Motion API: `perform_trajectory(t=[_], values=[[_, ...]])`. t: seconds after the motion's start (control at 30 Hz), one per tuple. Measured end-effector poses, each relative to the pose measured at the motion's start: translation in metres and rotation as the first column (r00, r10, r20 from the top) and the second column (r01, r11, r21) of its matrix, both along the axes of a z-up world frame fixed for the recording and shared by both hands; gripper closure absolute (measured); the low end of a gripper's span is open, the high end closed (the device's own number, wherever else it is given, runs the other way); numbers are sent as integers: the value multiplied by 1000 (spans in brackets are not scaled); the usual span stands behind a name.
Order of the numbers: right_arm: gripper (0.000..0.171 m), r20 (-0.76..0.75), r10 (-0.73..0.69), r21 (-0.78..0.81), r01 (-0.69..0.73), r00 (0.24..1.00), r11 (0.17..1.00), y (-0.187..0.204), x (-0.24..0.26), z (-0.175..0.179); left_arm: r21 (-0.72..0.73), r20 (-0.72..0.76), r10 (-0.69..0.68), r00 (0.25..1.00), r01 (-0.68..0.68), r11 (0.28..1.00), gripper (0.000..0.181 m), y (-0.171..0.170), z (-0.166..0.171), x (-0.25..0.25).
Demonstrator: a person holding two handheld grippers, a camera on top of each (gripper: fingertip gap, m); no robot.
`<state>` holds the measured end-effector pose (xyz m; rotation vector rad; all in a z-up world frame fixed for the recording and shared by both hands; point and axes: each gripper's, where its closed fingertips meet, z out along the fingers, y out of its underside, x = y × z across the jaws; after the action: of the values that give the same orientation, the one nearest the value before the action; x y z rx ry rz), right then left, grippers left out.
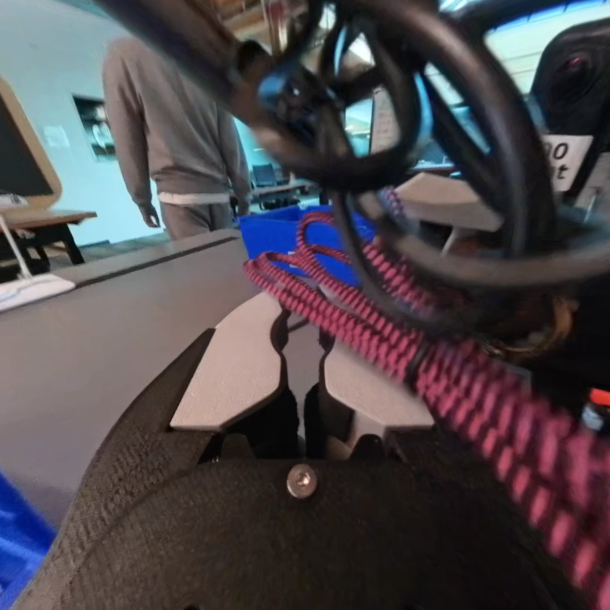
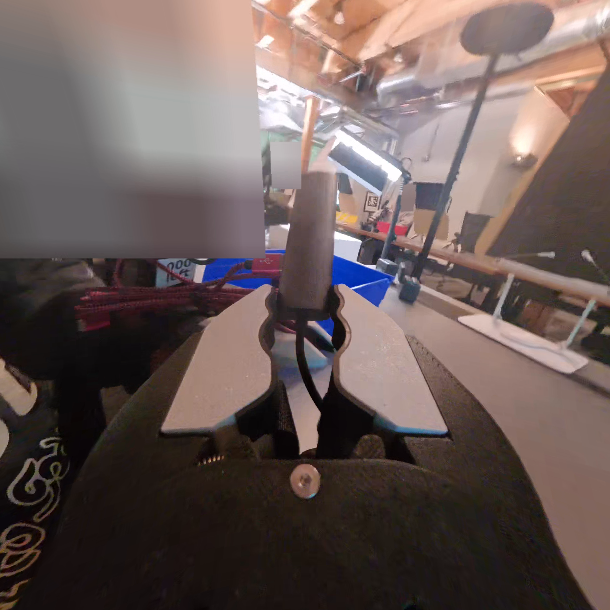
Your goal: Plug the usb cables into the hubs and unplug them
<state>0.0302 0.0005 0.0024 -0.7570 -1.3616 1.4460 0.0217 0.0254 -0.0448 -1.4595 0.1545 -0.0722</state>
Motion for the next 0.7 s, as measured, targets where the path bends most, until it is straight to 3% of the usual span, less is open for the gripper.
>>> perform_trajectory(t=[0.1, 0.2, 0.23, 0.3, 0.4, 0.47, 0.53, 0.57, 0.63, 0.7], values=[[141, -7, -52, -94, 51, 999, 994, 42, 0, -1, -52, 115, -35, 993, 41, 998, 159, 3, -8, -8], [141, -43, -131, -241, 117, 990, 963, 84, 9, 16, -15, 165, -66, 984, 70, 997, 156, 2, -9, -7], [141, -70, -156, -265, 132, 985, 955, 95, 14, 28, 4, 150, -64, 987, 64, 998, 155, 1, -8, -7], [171, -191, -212, -314, 145, 958, 938, 118, 32, 67, 34, 91, -61, 994, 58, 998, 154, 0, -7, -3], [171, -280, -259, -348, 154, 924, 925, 152, 48, 133, 48, 21, -68, 997, 66, 997, 152, -1, -7, 5], [171, -228, -250, -288, 180, 941, 941, 163, 40, 150, 38, 44, -28, 999, 26, 999, 152, 2, -8, 0], [171, 6, -130, -194, 129, 991, 972, 154, 12, 123, 24, 131, -4, 991, 1, 1000, 153, 8, -8, -9], [170, 166, 11, -163, 16, 986, 986, 136, 2, 96, -7, 157, 10, 988, -8, 1000, 153, 11, -12, -14], [126, 463, 260, -193, -190, 847, 963, 103, -1, 33, -51, 160, 35, 986, -27, 998, 153, 13, -19, -21], [114, 669, 240, -111, -226, 703, 968, 94, -3, -34, -25, 150, 40, 988, -37, 999, 153, 9, -16, -24]])
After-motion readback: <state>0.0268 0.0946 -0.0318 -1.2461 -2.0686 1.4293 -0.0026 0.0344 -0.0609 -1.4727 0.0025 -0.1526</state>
